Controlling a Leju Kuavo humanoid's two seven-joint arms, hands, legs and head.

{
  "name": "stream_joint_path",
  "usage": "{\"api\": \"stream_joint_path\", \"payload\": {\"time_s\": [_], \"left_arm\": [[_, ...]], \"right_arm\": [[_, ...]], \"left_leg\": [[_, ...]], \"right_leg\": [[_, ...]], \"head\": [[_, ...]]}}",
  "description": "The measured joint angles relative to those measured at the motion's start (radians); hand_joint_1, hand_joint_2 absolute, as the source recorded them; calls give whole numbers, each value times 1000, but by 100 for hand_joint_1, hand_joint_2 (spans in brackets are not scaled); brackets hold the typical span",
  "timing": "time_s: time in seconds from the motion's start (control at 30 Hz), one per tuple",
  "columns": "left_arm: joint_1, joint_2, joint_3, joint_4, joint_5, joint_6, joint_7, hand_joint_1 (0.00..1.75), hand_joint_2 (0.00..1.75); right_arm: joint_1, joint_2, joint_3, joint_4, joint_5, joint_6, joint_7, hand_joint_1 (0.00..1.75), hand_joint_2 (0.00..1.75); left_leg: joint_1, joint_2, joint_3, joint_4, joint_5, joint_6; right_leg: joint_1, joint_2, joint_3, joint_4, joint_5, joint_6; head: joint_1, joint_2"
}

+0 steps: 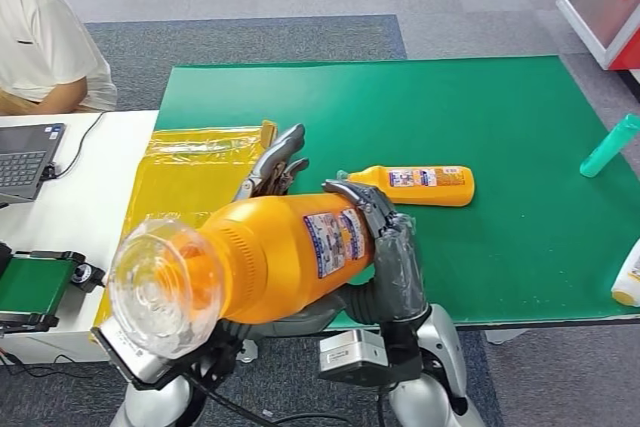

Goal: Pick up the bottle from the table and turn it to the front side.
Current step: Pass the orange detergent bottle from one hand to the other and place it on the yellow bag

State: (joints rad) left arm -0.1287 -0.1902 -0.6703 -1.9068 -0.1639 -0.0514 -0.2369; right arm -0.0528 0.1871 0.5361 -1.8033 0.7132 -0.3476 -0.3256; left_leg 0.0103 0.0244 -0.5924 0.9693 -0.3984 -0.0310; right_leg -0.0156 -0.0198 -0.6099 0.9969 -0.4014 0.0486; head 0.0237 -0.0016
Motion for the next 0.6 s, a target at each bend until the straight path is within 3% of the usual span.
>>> {"api": "stream_joint_path", "payload": {"time_s": [0.5, 0.57, 0.6], "left_arm": [[-12, -1, -15, 14, 8, 12, -2, 175, 175], [-12, 0, -15, 16, 8, 12, -3, 175, 175], [-12, 0, -15, 16, 8, 13, -3, 175, 175]], "right_arm": [[-17, 0, 9, 44, -17, -27, 20, 171, 175], [-17, 0, 10, 50, -22, -28, 21, 137, 175], [-18, 0, 11, 52, -24, -29, 21, 94, 175]], "left_leg": [[0, 0, 0, 0, 0, 0], [0, 0, 0, 0, 0, 0], [0, 0, 0, 0, 0, 0]], "right_leg": [[0, 0, 0, 0, 0, 0], [0, 0, 0, 0, 0, 0], [0, 0, 0, 0, 0, 0]], "head": [[0, 0], [0, 0], [0, 0]]}}
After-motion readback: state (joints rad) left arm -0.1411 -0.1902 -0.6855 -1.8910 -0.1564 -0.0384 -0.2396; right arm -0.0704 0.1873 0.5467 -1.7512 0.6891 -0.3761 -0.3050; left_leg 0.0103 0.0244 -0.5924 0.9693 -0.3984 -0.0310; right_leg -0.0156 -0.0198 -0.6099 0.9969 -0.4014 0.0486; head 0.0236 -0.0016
